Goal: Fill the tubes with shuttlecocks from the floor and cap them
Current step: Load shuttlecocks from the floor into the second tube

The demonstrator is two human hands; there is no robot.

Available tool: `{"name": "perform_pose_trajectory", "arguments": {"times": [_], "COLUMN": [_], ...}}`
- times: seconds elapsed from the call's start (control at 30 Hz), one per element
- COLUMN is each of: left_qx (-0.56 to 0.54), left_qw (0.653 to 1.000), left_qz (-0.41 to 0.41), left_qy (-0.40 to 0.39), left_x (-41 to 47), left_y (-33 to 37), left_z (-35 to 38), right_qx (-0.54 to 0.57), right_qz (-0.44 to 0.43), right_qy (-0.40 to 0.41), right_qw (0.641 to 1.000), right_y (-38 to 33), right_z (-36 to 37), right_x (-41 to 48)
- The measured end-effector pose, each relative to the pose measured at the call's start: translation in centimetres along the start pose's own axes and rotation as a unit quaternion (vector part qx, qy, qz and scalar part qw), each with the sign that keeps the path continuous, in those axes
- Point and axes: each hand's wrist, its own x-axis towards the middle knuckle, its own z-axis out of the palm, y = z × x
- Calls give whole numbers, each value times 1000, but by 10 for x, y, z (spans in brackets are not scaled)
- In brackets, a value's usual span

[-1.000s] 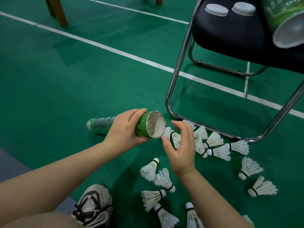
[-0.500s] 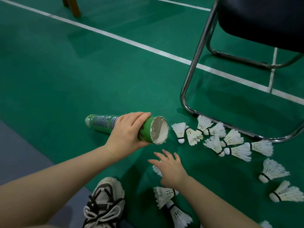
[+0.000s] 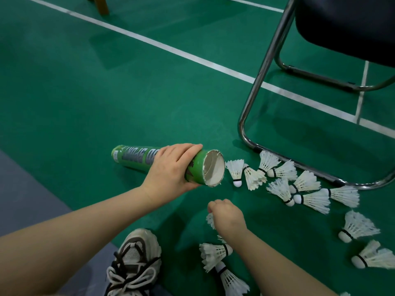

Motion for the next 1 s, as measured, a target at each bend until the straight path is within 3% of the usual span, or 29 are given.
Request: {"name": "perform_pose_trajectory", "arguments": {"times": [0.1,0.17,0.27,0.4,0.43,0.5,0.57,0.7,0.9,1.0], "left_qx": [3,0,-2,-1,-1,0,2,5,2,3], "left_qw": [1000,1000,1000,1000,1000,1000,1000,1000,1000,1000], "left_qz": [-5,-8,-10,-14,-15,-20,-22,-18,-15,-14], "left_qy": [-3,-2,3,14,14,12,9,2,0,0], "left_x": [1,2,3,8,9,11,11,12,14,16], "left_y": [2,3,7,10,10,11,11,12,17,19], "left_z": [2,3,5,5,6,7,8,10,13,15], "right_qx": [70,195,423,646,675,713,727,654,505,496], "right_qz": [38,110,188,144,122,80,41,18,44,39], "right_qy": [63,138,283,416,425,413,367,275,356,360], "right_qw": [995,965,840,623,590,561,579,705,785,789], "right_y": [10,17,26,29,30,33,35,18,-12,-16], "right_z": [-14,-32,-66,-115,-125,-140,-145,-140,-118,-110], "right_x": [-3,-6,-12,-25,-28,-32,-31,-31,-20,-18]}}
